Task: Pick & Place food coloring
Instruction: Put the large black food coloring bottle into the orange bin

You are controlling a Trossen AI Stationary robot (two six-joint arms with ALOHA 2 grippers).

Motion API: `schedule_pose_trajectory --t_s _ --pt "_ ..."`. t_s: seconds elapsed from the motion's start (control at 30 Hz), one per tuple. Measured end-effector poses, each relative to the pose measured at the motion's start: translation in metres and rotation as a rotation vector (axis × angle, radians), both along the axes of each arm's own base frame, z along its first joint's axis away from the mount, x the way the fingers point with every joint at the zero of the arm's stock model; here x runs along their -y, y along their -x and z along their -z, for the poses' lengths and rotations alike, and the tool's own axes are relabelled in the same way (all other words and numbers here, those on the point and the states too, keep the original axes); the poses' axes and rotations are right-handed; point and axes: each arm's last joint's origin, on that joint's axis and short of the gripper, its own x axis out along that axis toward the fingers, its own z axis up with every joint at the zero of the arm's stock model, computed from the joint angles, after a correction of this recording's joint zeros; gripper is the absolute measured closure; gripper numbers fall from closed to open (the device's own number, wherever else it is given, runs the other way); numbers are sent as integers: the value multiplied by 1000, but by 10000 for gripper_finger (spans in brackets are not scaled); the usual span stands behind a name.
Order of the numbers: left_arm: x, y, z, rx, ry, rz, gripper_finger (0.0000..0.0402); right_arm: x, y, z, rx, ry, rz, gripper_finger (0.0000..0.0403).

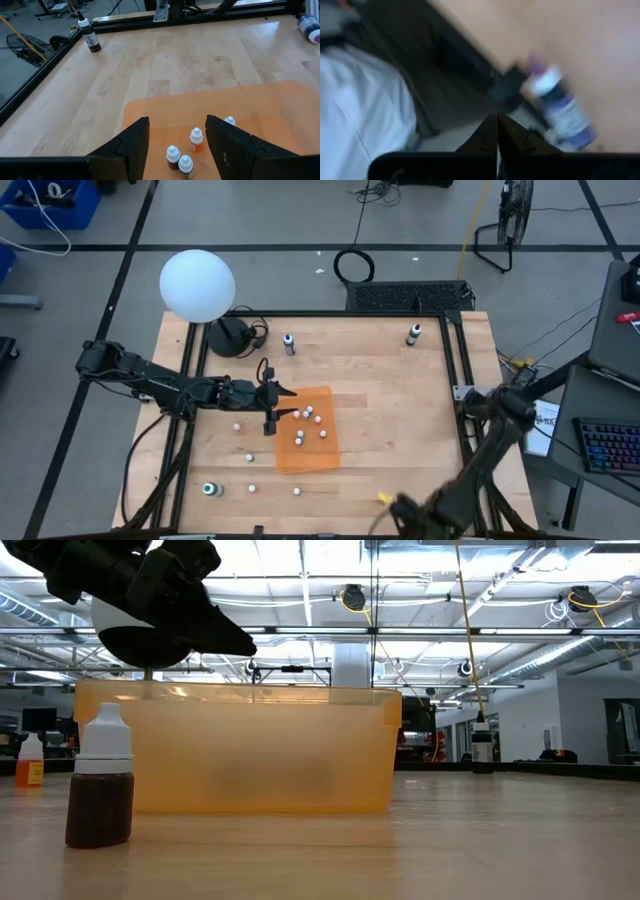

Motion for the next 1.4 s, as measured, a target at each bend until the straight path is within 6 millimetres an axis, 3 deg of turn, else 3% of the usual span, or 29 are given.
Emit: schedule_pose_trajectory --t_s 0.17,0.37,0.57,0.73,1.1,1.27,1.4 --pt "0 0 0 0 0 0 204 -30 23 24 -134 -26 25 402" --pt "0 0 0 0 0 0 204 -40 47 50 -8 32 89 403" --pt "0 0 0 0 0 0 204 -18 65 95 -188 111 104 403" --pt "0 0 0 0 0 0 204 4 67 112 -202 171 29 403" --pt "0 0 0 0 0 0 204 70 54 115 -31 510 -105 403" --pt "0 0 0 0 0 0 204 84 56 131 30 507 -137 399" --pt "0 0 0 0 0 0 204 94 54 138 -47 433 -185 367"
